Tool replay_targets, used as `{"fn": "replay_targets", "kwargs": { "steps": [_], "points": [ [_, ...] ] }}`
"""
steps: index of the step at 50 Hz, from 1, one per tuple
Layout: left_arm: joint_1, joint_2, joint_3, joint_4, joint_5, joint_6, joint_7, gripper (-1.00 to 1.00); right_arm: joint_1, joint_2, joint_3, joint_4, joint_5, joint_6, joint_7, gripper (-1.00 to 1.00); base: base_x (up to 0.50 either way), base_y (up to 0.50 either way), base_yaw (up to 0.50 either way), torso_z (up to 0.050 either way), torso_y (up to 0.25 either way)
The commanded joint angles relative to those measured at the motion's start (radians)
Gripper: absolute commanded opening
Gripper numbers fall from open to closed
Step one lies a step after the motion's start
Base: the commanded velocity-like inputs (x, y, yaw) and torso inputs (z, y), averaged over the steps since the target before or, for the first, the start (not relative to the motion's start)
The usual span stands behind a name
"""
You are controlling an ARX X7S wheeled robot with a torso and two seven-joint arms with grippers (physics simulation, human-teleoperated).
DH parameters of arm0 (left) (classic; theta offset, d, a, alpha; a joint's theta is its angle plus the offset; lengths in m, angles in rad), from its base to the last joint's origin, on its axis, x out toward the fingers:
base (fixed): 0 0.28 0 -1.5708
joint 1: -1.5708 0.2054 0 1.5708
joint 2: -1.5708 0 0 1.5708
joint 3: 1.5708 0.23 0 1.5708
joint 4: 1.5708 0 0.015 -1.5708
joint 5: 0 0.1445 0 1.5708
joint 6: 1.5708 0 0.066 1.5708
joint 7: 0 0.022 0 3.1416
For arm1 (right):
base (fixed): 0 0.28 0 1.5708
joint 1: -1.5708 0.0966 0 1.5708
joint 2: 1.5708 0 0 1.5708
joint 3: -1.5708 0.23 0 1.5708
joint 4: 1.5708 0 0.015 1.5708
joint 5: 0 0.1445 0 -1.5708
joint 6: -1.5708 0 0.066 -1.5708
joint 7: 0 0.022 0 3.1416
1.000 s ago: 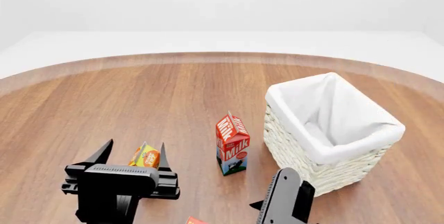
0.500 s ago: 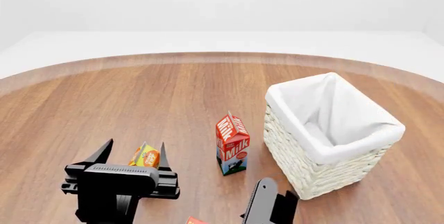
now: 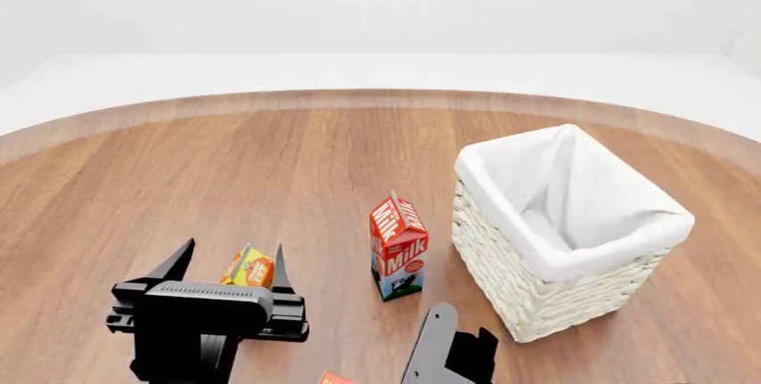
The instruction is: Pick up the cream cheese box and the butter, and put them in the basket.
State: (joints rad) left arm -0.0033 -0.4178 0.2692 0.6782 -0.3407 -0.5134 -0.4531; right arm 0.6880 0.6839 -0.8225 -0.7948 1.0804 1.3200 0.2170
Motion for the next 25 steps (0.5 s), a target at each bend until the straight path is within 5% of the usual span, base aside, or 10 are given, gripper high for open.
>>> {"fn": "replay_targets", "kwargs": {
  "steps": [1, 25],
  "points": [
    [-0.003, -0.001, 0.005, -0.005, 0.0, 0.003, -0.001, 1.0, 0.002, -0.008, -0.048, 0.039, -0.057, -0.026, -0.028, 1.0, 0.0, 0.0, 0.0, 0.0, 0.0],
    [-0.005, -0.004, 0.01, -0.007, -0.005, 0.005, -0.005, 1.0, 0.022, -0.028, -0.118, 0.124, -0.128, -0.08, -0.089, 1.0, 0.0, 0.0, 0.0, 0.0, 0.0]
  ]
}}
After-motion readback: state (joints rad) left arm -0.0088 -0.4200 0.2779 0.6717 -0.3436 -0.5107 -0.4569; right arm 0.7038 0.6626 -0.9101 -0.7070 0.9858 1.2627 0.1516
